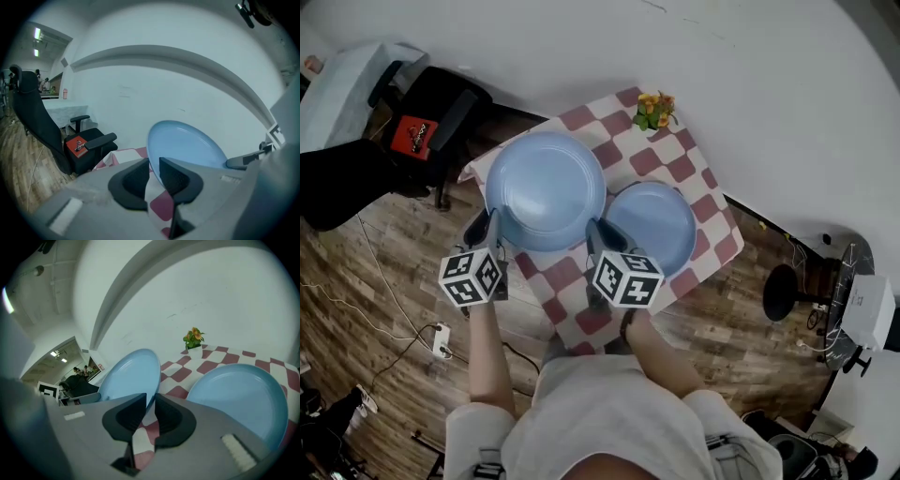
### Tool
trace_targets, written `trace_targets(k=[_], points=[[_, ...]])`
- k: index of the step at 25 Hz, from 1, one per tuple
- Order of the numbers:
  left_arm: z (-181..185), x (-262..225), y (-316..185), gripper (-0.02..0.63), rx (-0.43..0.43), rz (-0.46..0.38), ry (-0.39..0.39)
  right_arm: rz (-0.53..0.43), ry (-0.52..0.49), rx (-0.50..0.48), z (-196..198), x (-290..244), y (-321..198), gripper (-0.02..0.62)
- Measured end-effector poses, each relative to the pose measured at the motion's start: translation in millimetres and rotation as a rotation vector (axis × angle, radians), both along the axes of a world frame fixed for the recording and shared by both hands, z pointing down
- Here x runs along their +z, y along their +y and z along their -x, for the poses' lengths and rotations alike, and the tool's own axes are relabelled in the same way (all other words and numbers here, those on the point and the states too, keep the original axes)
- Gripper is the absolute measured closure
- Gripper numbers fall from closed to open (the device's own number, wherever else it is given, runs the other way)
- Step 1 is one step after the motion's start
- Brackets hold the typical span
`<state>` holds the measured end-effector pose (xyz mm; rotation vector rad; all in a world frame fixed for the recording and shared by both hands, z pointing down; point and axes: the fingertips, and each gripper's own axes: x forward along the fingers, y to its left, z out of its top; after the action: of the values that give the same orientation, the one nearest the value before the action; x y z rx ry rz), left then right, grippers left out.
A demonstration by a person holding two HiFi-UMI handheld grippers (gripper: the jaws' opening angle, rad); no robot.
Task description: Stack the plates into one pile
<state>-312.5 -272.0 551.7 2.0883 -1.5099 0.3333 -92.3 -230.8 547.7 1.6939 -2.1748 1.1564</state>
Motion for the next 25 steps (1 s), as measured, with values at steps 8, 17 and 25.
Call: trace_targets(k=[8,17,25], points=[[-47,-34,33,0.529,-0.031,-0.06,0.038,-0.069,0.027,-0.033,-51,-34,14,0.545],[-116,-48,57,0.538,0.003,-0.064,0.06,-0.094,0.052,-0.017,-121,-49,33,0.552],[-176,-33,73,0.541,0.067,-0.018,0.053,-0.063,0.078,0.008,-181,-38,50,0.557]])
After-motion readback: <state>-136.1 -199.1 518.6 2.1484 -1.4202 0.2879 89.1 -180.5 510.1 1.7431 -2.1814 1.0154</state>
